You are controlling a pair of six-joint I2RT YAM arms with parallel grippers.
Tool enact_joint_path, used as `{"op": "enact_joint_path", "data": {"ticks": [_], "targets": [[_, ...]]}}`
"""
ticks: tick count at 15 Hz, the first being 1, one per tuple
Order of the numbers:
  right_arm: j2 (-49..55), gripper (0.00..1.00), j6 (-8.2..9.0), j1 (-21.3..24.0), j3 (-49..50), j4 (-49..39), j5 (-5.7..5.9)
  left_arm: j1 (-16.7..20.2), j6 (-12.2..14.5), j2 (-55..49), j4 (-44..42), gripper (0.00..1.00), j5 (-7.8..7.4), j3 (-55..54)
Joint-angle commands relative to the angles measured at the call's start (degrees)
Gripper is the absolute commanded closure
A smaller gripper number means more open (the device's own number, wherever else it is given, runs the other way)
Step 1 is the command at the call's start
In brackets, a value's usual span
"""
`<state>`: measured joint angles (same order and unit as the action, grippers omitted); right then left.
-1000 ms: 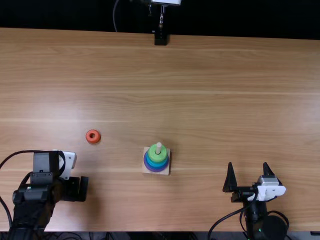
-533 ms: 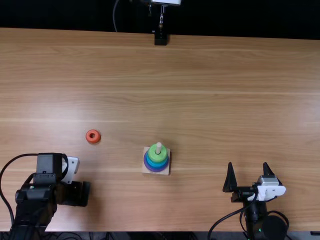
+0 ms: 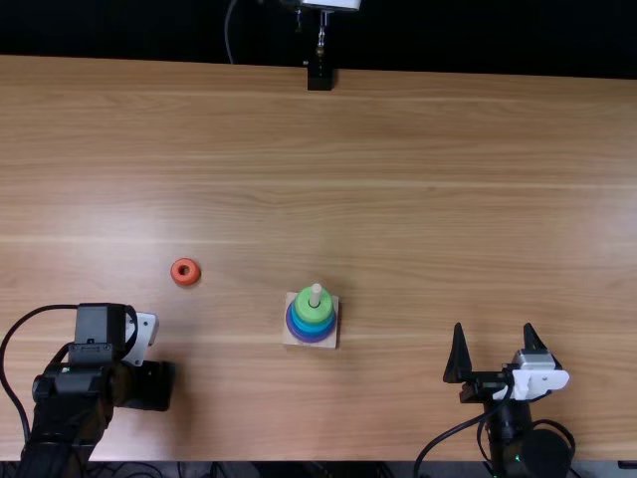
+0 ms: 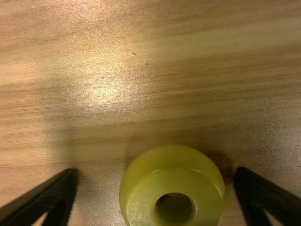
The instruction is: Build the Hanoi tower: stack the rings onto the peg from bottom to top in this color order: purple, dark blue, light blue, dark green, light green, yellow, orange.
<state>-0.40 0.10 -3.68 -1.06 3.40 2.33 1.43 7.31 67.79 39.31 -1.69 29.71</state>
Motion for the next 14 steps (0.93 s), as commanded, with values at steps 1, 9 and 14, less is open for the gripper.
{"op": "enact_joint_path", "data": {"ticks": [1,9,14], "targets": [[0.40,0.00,0.01,0.52,0.36,0.14,-0.32,-0.90,0.07,1.12,0.56,1.00,-1.05,-1.15],[0.40,0.00,0.01,0.61,0.36,0.25,-0.32,-7.76,-5.94,4.98,11.10,1.00,-2.10,17.22],[0.40,0.00,0.01,0.61,0.36,0.14,-0.32,-15.23,-11.11,10.70,21.97,1.00,-2.10,34.80]]}}
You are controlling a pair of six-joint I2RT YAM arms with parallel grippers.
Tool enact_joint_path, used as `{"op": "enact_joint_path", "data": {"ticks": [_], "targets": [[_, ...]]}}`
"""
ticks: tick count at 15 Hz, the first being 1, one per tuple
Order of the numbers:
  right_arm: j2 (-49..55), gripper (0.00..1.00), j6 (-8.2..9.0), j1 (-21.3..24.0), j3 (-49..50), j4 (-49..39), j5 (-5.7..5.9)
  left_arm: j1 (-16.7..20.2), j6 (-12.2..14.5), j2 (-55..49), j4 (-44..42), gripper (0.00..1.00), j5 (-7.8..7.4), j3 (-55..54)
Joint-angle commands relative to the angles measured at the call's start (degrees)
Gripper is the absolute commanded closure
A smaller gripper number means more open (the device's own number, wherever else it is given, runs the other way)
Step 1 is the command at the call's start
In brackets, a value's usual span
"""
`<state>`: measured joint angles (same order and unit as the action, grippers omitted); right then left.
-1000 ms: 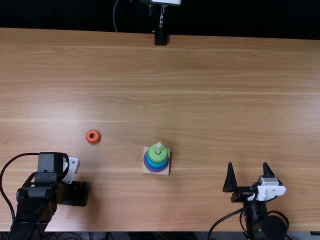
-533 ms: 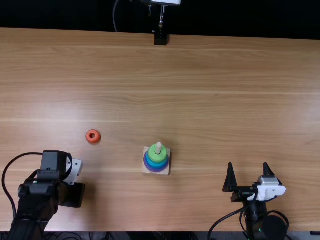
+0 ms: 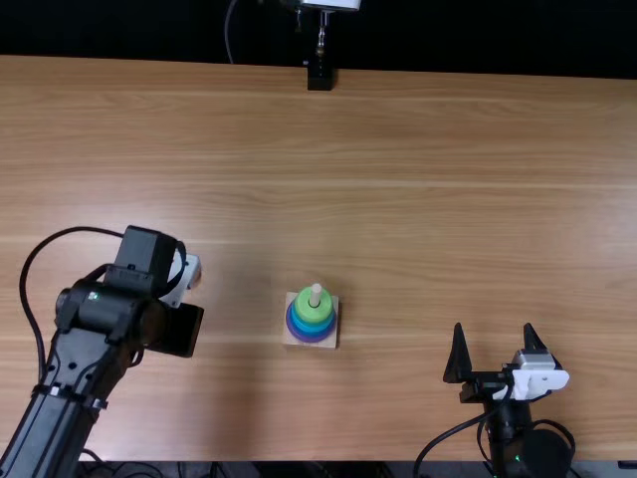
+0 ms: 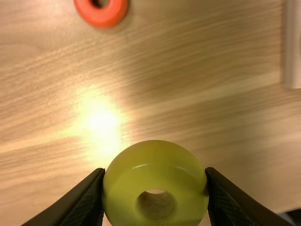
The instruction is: Build the Hanoi tower: stack the rings onto the peg from bottom to top in this color order: purple, dark blue, light blue, dark green, light green, yellow, orange.
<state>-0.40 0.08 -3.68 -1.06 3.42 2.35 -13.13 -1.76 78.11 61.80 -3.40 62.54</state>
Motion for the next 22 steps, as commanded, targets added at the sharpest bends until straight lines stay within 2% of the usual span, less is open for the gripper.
{"op": "enact_joint_path", "data": {"ticks": [1,5,9,11,14,18,22], "targets": [[0.40,0.00,0.03,0.61,0.36,0.23,-0.35,-1.55,-2.88,2.05,2.32,1.00,-0.40,5.92],[0.40,0.00,0.03,0.61,0.36,0.23,-0.35,-7.09,-4.78,10.40,13.40,1.00,-0.40,22.27],[0.40,0.00,0.03,0.61,0.36,0.23,-0.35,-13.33,-9.95,17.08,14.56,1.00,-0.40,33.52],[0.40,0.00,0.03,0.61,0.36,0.23,-0.35,-15.88,-10.69,20.24,14.66,1.00,-0.40,38.44],[0.40,0.00,0.03,0.61,0.36,0.23,-0.35,-18.78,-13.43,23.58,16.04,1.00,-0.40,44.16],[0.40,0.00,0.03,0.61,0.36,0.23,-0.35,-21.94,-14.06,27.28,16.77,1.00,-0.29,49.78],[0.40,0.00,0.03,0.61,0.36,0.23,-0.35,-24.32,-16.80,28.77,19.41,1.00,-0.29,52.07]]}}
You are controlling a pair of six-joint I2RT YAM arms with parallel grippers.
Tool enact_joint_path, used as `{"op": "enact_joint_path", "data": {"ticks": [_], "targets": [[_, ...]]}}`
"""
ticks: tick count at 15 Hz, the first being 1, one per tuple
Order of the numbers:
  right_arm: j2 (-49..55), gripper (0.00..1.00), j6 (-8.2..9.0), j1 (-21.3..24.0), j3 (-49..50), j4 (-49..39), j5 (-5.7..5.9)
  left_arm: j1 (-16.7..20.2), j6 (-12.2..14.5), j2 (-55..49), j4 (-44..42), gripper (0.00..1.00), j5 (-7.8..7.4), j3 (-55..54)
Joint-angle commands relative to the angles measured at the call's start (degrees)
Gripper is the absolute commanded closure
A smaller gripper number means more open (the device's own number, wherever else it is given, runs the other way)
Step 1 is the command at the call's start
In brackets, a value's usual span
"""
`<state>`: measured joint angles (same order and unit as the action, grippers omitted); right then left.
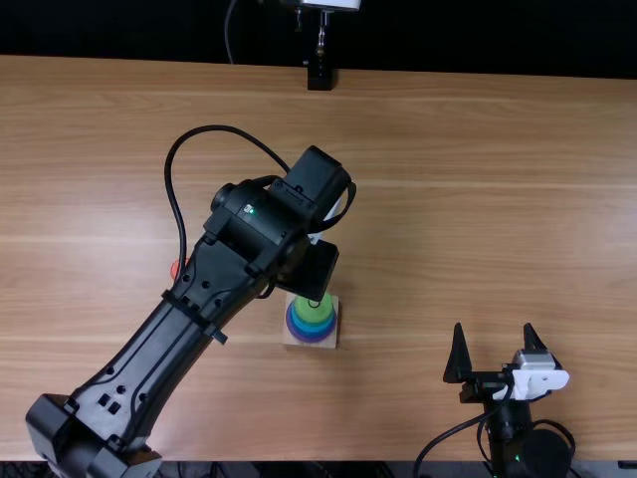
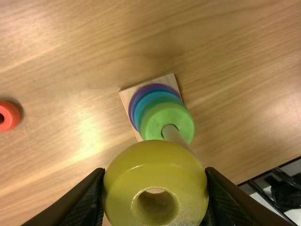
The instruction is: Build the Hanoi tower: stack the rings onto the peg from bottom to top in this color order: purple, dark blue, light blue, dark green, light green, yellow, orange.
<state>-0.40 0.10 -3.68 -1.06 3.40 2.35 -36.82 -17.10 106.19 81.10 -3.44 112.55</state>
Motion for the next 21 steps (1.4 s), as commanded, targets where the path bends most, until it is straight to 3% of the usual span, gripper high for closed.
{"op": "enact_joint_path", "data": {"ticks": [1,7,21], "targets": [[0.40,0.00,0.01,0.61,0.36,0.14,-0.35,-1.15,-1.56,0.68,0.11,1.00,-0.25,1.97],[0.40,0.00,0.11,0.61,0.36,0.14,-0.35,-3.26,-3.67,0.86,0.01,1.00,-0.25,1.71],[0.40,0.00,0.01,0.61,0.36,0.25,-0.35,-3.79,-3.57,3.41,-0.84,1.00,-0.35,-0.58]]}}
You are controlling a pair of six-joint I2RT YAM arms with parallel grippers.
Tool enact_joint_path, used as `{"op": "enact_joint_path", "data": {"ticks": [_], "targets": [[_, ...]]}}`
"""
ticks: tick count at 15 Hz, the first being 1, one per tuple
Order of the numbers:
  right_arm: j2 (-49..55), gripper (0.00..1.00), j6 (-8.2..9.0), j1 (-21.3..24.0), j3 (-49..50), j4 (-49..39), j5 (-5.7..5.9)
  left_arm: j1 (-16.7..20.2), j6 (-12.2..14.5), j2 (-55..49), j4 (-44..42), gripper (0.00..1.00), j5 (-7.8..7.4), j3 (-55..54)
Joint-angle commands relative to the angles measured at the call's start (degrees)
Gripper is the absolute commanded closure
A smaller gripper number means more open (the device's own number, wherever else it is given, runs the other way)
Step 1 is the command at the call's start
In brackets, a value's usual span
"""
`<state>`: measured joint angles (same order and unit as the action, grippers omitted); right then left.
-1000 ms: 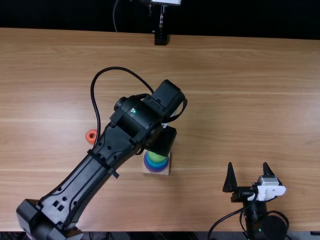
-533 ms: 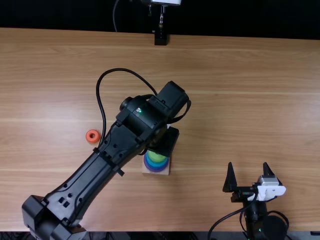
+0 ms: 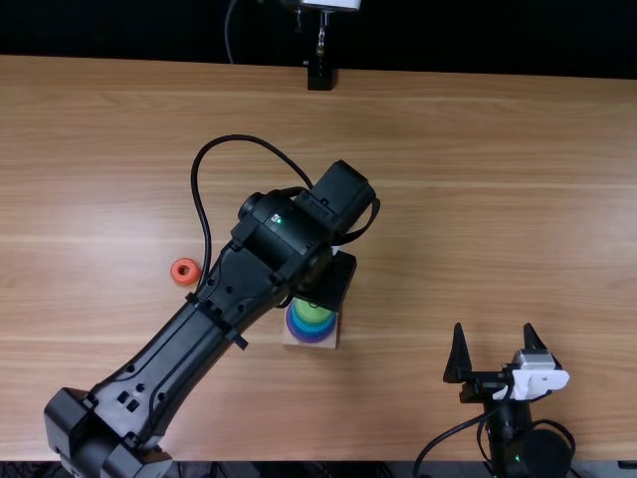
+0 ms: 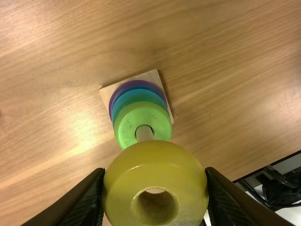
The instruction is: Build the Hanoi tower: stack the rings onto the peg from bottom to top in this color order: purple, dark blue, light blue, dark green, light green, yellow, orange.
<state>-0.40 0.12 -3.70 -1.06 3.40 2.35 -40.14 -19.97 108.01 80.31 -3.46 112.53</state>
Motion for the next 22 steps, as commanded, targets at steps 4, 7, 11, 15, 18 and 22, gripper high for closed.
{"op": "enact_joint_path", "data": {"ticks": [4,7,11,15,18,22], "targets": [[0.40,0.00,-0.01,0.63,0.36,0.25,-0.35,-0.47,-0.71,1.86,-0.26,1.00,-0.44,-2.58],[0.40,0.00,-0.01,0.63,0.36,0.25,-0.35,-0.38,-0.71,1.86,-0.26,1.00,-0.44,-2.49],[0.40,0.00,-0.01,0.54,0.36,0.14,-0.35,0.24,-0.60,1.86,-0.26,0.00,-0.54,-2.58],[0.40,0.00,-0.01,0.63,0.36,0.25,-0.35,3.58,-0.49,1.51,-3.43,0.00,-4.66,-2.49],[0.40,0.00,-0.01,0.63,0.36,0.25,-0.35,9.11,-0.39,0.89,-13.45,0.00,-4.23,-2.40],[0.40,0.00,0.09,0.63,0.36,0.25,-0.35,17.90,4.36,-3.59,-22.94,0.00,-2.34,-10.31]]}}
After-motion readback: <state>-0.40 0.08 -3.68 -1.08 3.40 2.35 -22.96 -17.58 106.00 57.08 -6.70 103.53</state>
